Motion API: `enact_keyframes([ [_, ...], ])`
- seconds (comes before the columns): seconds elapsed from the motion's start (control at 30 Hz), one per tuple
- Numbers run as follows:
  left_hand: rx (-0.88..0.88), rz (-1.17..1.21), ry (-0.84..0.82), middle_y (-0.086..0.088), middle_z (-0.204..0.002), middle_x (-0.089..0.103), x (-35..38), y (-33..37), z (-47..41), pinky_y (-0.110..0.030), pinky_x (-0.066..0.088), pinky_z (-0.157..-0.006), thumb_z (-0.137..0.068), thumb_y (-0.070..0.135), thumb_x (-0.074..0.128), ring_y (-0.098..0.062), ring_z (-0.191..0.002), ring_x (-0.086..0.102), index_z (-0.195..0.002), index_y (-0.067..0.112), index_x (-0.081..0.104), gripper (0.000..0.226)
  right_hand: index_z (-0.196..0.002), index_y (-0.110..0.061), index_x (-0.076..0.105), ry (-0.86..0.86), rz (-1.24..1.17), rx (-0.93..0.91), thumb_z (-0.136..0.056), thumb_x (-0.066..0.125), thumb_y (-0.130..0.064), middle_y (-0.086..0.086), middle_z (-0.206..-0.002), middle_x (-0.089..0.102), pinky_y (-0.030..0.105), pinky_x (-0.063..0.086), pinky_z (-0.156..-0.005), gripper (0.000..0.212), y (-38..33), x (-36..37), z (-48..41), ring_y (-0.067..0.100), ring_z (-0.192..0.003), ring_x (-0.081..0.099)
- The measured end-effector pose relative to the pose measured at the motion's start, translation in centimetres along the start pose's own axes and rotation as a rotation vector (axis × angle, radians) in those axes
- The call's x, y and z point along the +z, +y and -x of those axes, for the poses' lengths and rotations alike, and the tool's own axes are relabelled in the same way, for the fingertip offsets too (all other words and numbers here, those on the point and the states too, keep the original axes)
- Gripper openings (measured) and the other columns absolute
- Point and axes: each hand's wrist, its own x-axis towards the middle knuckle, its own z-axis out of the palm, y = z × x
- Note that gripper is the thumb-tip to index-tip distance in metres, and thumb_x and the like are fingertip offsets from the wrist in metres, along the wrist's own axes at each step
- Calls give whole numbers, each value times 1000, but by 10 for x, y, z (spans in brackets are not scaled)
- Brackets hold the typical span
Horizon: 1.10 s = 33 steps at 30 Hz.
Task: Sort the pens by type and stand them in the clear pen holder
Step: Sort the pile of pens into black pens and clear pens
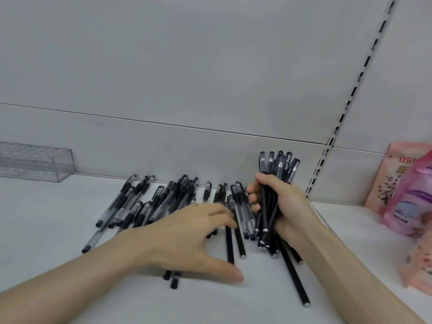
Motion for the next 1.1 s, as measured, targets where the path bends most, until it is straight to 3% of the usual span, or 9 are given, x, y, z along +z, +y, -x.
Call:
enact_keyframes([
  [0.1, 28, -32, -59, 22, -146, 27, 1, 3, 0, -3, 14, -98, -76, 69, 57, 7, -128, 22, -139, 32, 41, 75, -76, -2, 61, -19, 38, 3, -90, 59, -10, 5, -61, 62, 22, 47, -45, 17, 0, -2, 3, 12, -48, 55],
  [0.23, 154, 12, 19, 14, -126, 58, -7, -4, 3, -19, 38, -98, -87, 53, 56, 2, -112, 50, -115, 29, 65, 38, -68, -7, 58, -58, 81, -4, -90, 60, -9, 3, -58, 54, 23, 47, -47, 22, 1, -2, 5, 12, -49, 50],
  [0.37, 253, 189, 395, 3, -88, 70, -14, -10, 4, -26, 53, -68, -89, 28, 60, -6, -73, 64, -93, 13, 71, 20, -65, -9, 51, -74, 66, 19, -87, 64, -10, 4, -58, 46, 22, 41, -43, 25, 4, -1, 4, 12, -45, 42],
  [0.53, 353, 172, 718, -4, -94, 71, -11, 2, -1, -14, 52, -78, -84, 8, 66, -4, -81, 67, -90, 2, 71, 10, -73, -6, 68, -115, 121, 56, -84, 68, -20, 8, -69, 66, 24, 50, -47, 18, 5, 4, 9, 17, -55, 62],
  [0.67, 393, 183, 581, -2, -107, 64, 5, 3, -7, -21, 49, -91, -85, 19, 67, -4, -98, 62, -95, 10, 69, 13, -68, -5, 72, -118, 87, 19, -85, 64, -15, 10, -68, 67, 32, 56, -54, 22, 3, 4, 8, 21, -57, 63],
  [0.8, 141, 229, 390, 20, -110, 48, 12, 2, -7, -25, 45, -88, -82, 55, 58, 0, -100, 51, -105, 33, 52, 33, -71, -4, 64, 22, 150, -84, -87, 63, -8, 6, -60, 59, 24, 50, -50, 16, -1, -6, 6, 15, -51, 55],
  [0.87, 68, 70, 187, 22, -132, 41, 16, 0, -9, -27, 30, -109, -80, 69, 51, 3, -123, 36, -126, 36, 47, 56, -69, -6, 63, 52, 141, -105, -87, 63, -7, 7, -61, 58, 24, 47, -48, 19, -3, -10, 6, 14, -49, 52],
  [0.93, 41, -48, 21, 21, -146, 31, 17, 0, -11, -22, 14, -113, -80, 70, 49, 3, -134, 21, -138, 35, 40, 69, -69, -8, 64, 49, 131, -100, -87, 64, -7, 7, -61, 57, 23, 46, -47, 18, -4, -12, 6, 13, -48, 51],
  [1.1, 74, -19, 70, 14, -121, 54, 10, -7, -6, -27, 37, -98, -81, 63, 55, -5, -111, 49, -112, 27, 62, 47, -93, -5, 64, -32, 98, -26, -87, 63, -6, 3, -62, 57, 24, 47, -49, 7, -3, -10, 8, 13, -49, 52],
])
